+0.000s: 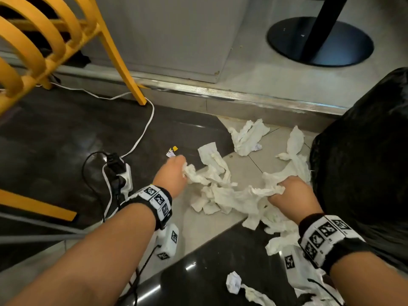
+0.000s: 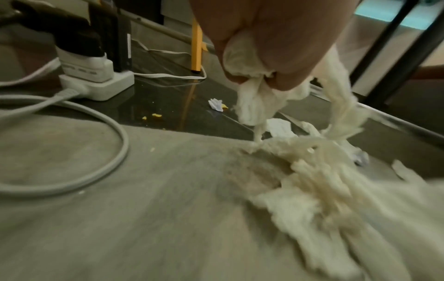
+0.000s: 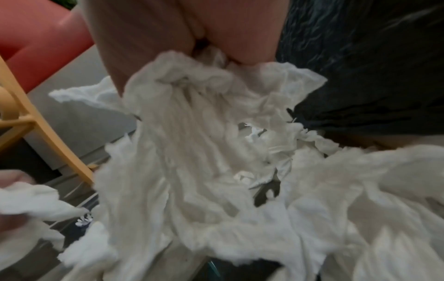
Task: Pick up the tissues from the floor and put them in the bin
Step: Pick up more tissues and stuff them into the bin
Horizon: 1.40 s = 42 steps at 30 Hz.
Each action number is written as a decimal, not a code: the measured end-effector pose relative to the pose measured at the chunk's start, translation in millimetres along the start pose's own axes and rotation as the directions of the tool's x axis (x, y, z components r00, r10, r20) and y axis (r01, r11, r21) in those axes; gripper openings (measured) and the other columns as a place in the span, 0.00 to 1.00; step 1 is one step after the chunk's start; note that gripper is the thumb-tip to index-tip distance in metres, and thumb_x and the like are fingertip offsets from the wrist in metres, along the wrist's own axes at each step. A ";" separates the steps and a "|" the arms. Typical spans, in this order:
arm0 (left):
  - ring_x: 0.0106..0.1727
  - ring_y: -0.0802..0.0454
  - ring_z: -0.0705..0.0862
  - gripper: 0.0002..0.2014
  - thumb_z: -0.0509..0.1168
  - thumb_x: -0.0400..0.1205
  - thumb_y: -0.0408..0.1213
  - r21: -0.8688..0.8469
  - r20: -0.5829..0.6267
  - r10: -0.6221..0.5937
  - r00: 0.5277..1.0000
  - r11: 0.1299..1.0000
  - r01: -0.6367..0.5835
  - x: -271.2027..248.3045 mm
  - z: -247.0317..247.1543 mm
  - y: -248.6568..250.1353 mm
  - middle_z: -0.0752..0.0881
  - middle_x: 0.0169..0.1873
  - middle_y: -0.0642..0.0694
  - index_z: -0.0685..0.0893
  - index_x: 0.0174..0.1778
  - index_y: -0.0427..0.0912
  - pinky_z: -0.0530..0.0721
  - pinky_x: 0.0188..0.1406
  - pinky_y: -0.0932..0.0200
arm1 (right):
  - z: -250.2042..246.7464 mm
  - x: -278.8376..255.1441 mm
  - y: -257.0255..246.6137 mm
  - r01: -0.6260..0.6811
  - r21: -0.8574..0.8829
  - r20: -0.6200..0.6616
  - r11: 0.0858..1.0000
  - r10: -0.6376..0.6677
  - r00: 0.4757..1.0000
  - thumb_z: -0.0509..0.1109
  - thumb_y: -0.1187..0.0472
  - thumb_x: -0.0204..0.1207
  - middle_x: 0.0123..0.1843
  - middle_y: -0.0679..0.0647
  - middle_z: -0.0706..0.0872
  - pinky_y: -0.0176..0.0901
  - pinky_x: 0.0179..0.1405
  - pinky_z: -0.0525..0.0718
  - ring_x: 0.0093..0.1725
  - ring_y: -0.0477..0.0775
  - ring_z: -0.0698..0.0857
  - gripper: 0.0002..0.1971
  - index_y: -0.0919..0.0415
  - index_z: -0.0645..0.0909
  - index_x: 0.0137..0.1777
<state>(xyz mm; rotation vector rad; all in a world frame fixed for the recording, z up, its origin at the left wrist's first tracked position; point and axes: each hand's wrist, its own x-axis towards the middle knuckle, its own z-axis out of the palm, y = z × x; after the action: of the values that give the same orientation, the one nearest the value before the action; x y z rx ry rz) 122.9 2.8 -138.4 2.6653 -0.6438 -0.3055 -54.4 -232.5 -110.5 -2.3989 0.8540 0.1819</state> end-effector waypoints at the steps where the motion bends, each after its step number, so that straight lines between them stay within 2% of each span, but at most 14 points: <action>1: 0.47 0.31 0.82 0.07 0.66 0.76 0.33 -0.020 -0.030 -0.052 0.998 0.999 0.051 10.0 -0.7 -2.4 0.77 0.50 0.36 0.74 0.46 0.39 0.79 0.44 0.46 | -3.4 -3.8 0.8 0.028 0.006 -0.006 1.000 -0.028 1.000 0.72 0.66 0.66 0.33 0.50 0.74 0.31 0.28 0.68 0.34 0.50 0.76 0.12 0.62 0.75 0.25; 6: 0.67 0.30 0.74 0.29 0.62 0.77 0.28 0.050 0.013 -0.230 0.973 0.972 0.229 64.9 4.7 -14.8 0.52 0.81 0.40 0.64 0.75 0.47 0.75 0.67 0.42 | -8.0 -21.5 2.7 0.045 0.063 0.016 0.997 -0.046 0.999 0.72 0.67 0.66 0.49 0.47 0.79 0.33 0.48 0.73 0.50 0.49 0.79 0.08 0.56 0.76 0.40; 11: 0.80 0.30 0.53 0.36 0.57 0.80 0.31 0.239 0.220 -0.285 0.933 0.943 0.231 97.0 16.6 -23.4 0.37 0.83 0.49 0.49 0.80 0.59 0.65 0.75 0.37 | -5.9 -39.4 0.6 0.055 0.106 0.161 0.993 -0.071 0.984 0.72 0.66 0.66 0.55 0.41 0.80 0.24 0.50 0.76 0.51 0.36 0.79 0.23 0.38 0.74 0.53; 14: 0.81 0.30 0.49 0.34 0.59 0.80 0.38 0.298 0.328 -0.305 0.894 0.932 0.209 97.6 32.9 -35.8 0.43 0.83 0.50 0.52 0.80 0.57 0.60 0.76 0.34 | -2.7 -37.9 -0.3 0.109 0.032 0.236 0.994 -0.114 0.965 0.73 0.60 0.67 0.57 0.36 0.78 0.11 0.48 0.68 0.53 0.33 0.77 0.21 0.38 0.75 0.57; 17: 0.69 0.29 0.71 0.23 0.64 0.76 0.33 0.321 0.182 -0.132 0.974 0.945 0.068 76.1 51.4 -35.8 0.71 0.72 0.34 0.73 0.68 0.38 0.71 0.70 0.36 | 2.1 -29.8 4.8 0.131 0.028 0.245 0.991 -0.133 0.960 0.72 0.63 0.67 0.58 0.37 0.78 0.09 0.49 0.64 0.55 0.32 0.76 0.22 0.41 0.77 0.58; 19: 0.49 0.28 0.81 0.14 0.71 0.68 0.25 0.345 0.115 -0.052 0.992 0.938 0.009 61.4 53.9 -32.8 0.82 0.49 0.29 0.81 0.48 0.33 0.83 0.51 0.37 | 8.4 -21.0 7.6 0.120 0.034 0.200 0.992 -0.124 0.972 0.70 0.66 0.69 0.58 0.37 0.77 0.15 0.54 0.65 0.57 0.34 0.76 0.22 0.42 0.78 0.59; 22: 0.52 0.30 0.77 0.08 0.61 0.76 0.30 0.288 0.110 -0.087 0.990 0.956 0.052 61.0 48.7 -37.7 0.79 0.51 0.36 0.78 0.50 0.37 0.81 0.50 0.40 | 26.0 -6.7 9.9 0.173 -0.036 0.164 0.984 -0.165 0.973 0.69 0.66 0.72 0.67 0.43 0.76 0.27 0.66 0.67 0.69 0.44 0.75 0.25 0.42 0.76 0.66; 27: 0.46 0.32 0.82 0.04 0.59 0.75 0.30 -0.011 0.069 -0.046 0.997 0.999 0.046 47.5 35.5 -7.4 0.82 0.42 0.33 0.73 0.45 0.39 0.79 0.41 0.47 | 71.8 -11.1 1.2 0.327 -0.380 0.528 0.865 -0.087 0.845 0.65 0.67 0.76 0.86 0.52 0.43 0.59 0.76 0.67 0.80 0.66 0.57 0.41 0.39 0.49 0.81; 31: 0.51 0.38 0.84 0.32 0.67 0.73 0.49 -0.010 0.369 0.235 0.899 0.968 -0.249 23.4 54.0 26.3 0.86 0.50 0.39 0.64 0.71 0.49 0.81 0.49 0.50 | 88.5 -12.3 5.7 0.359 -0.461 0.460 0.811 -0.127 0.879 0.62 0.69 0.77 0.82 0.58 0.57 0.60 0.71 0.72 0.75 0.67 0.64 0.36 0.49 0.52 0.82; 33: 0.49 0.41 0.84 0.38 0.67 0.68 0.61 0.081 0.506 0.234 0.831 0.946 -0.315 15.4 70.5 27.5 0.86 0.50 0.42 0.62 0.72 0.52 0.83 0.49 0.48 | 87.8 -8.4 13.2 0.340 -0.448 0.443 0.827 -0.124 0.888 0.60 0.68 0.78 0.73 0.61 0.70 0.56 0.68 0.75 0.69 0.65 0.72 0.33 0.55 0.55 0.81; 35: 0.49 0.39 0.83 0.26 0.65 0.73 0.57 0.176 0.507 0.234 0.830 0.914 -0.365 10.6 77.8 25.6 0.84 0.50 0.40 0.72 0.62 0.47 0.82 0.48 0.49 | 81.2 -4.8 19.8 0.272 -0.414 0.428 0.869 -0.077 0.900 0.62 0.65 0.77 0.66 0.61 0.78 0.53 0.65 0.77 0.64 0.63 0.78 0.25 0.60 0.67 0.75; 37: 0.51 0.38 0.81 0.16 0.64 0.76 0.48 0.194 0.486 0.255 0.836 0.901 -0.388 7.5 74.8 25.3 0.82 0.50 0.38 0.79 0.53 0.41 0.79 0.49 0.49 | 65.7 -6.4 18.5 0.212 -0.357 0.341 0.910 -0.084 0.936 0.64 0.60 0.75 0.56 0.60 0.84 0.47 0.55 0.80 0.56 0.60 0.83 0.10 0.58 0.81 0.55; 39: 0.51 0.38 0.81 0.10 0.66 0.75 0.41 0.154 0.439 0.285 0.852 0.911 -0.384 3.7 67.6 25.6 0.79 0.51 0.40 0.82 0.46 0.39 0.80 0.49 0.50 | 47.7 -15.7 16.9 0.214 -0.332 0.298 0.918 -0.113 0.948 0.64 0.55 0.74 0.40 0.55 0.83 0.38 0.39 0.76 0.45 0.57 0.83 0.10 0.53 0.75 0.32; 42: 0.53 0.37 0.82 0.06 0.67 0.71 0.32 0.092 0.407 0.356 0.841 0.900 -0.425 -2.6 63.2 26.3 0.80 0.60 0.41 0.84 0.41 0.37 0.80 0.52 0.51 | 40.8 -49.6 13.2 0.394 -0.221 0.388 0.892 -0.290 0.875 0.67 0.55 0.72 0.43 0.51 0.78 0.37 0.44 0.77 0.45 0.49 0.78 0.07 0.54 0.78 0.35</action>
<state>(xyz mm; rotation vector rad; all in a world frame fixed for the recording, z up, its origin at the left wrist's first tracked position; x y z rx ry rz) 91.8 -37.2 -184.5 2.5658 -1.3786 -0.6859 -98.9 -191.1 -135.1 -2.6340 0.2350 0.6064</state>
